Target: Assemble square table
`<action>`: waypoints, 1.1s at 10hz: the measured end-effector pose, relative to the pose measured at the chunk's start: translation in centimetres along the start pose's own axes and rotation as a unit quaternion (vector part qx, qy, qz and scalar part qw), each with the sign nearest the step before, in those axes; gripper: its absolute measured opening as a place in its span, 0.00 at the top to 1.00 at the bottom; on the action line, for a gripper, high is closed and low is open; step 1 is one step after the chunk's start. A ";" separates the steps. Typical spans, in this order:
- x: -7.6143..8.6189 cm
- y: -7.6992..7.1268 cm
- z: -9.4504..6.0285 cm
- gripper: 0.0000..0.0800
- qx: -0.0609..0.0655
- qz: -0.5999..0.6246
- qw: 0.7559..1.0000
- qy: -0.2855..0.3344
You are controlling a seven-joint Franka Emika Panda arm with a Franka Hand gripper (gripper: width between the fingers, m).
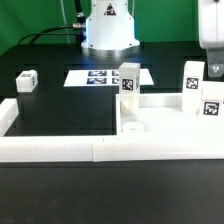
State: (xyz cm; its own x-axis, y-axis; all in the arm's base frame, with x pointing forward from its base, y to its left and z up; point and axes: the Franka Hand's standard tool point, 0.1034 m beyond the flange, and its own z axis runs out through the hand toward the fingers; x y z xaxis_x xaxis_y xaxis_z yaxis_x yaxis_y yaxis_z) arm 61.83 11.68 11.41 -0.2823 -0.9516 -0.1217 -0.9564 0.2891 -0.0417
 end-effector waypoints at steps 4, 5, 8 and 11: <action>0.0 0.1 0.3 0.19 -0.002 -0.002 1.000 0.001; 0.0 0.1 0.3 0.19 -0.002 -0.003 1.000 0.002; 0.9 0.6 0.2 0.19 0.001 -0.044 0.999 0.000; 5.4 2.6 -2.9 0.19 0.014 -0.209 0.978 -0.008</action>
Offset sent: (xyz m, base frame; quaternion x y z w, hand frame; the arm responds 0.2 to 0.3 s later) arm 0.0000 0.0000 0.0000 0.0000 0.0000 0.0000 1.0000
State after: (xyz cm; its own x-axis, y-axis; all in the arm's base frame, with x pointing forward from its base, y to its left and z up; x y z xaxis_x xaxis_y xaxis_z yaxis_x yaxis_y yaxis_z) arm 57.62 6.94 13.53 0.1336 -0.9856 -0.1036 -0.9856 -0.1211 -0.1180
